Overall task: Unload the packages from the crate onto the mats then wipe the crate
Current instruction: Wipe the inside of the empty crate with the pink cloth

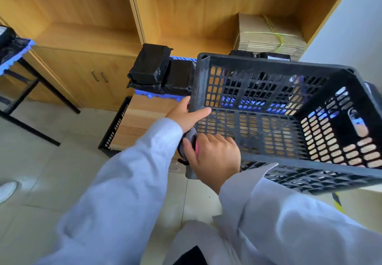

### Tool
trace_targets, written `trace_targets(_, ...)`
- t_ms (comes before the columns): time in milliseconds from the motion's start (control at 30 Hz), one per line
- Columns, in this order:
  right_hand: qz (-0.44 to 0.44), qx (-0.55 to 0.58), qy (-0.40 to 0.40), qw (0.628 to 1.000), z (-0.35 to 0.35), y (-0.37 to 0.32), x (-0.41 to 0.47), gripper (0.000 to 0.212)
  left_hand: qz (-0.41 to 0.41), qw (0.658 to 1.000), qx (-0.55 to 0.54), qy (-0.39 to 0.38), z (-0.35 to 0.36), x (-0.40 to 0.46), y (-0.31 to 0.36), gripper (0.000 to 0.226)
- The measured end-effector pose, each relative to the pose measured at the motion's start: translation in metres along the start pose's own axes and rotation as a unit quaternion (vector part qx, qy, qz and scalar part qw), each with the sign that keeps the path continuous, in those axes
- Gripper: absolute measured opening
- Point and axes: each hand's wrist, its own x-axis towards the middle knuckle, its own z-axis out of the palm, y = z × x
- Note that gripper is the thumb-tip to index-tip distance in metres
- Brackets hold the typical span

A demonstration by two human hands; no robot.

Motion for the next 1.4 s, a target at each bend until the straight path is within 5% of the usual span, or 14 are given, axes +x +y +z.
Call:
trace_targets(133, -0.003, 0.008, 0.027, 1.0, 0.003, 0.002, -0.002, 0.045, 0.022, 0.997, 0.059, 0.054, 0.016, 0.032, -0.002, 0.072)
trace_targets(700, -0.043, -0.071, 0.033, 0.996, -0.051, 0.158, -0.04, 0.045, 0.016, 0.996, -0.02, 0.089, 0.02, 0.043, -0.005, 0.065)
trace_targets(933, 0.045, -0.101, 0.037, 0.993, -0.035, 0.115, -0.035, 0.043, 0.027, 0.992, -0.043, 0.114, 0.021, 0.039, 0.001, 0.057)
trace_targets(1200, 0.015, -0.077, 0.029, 0.997, 0.006, 0.008, 0.002, 0.041, 0.036, 0.99, -0.041, 0.133, 0.023, 0.031, 0.006, 0.054)
trace_targets(1400, -0.016, -0.036, 0.055, 0.998, 0.008, 0.01, -0.001, 0.044, 0.036, 0.99, -0.034, 0.132, 0.021, 0.028, 0.007, 0.057)
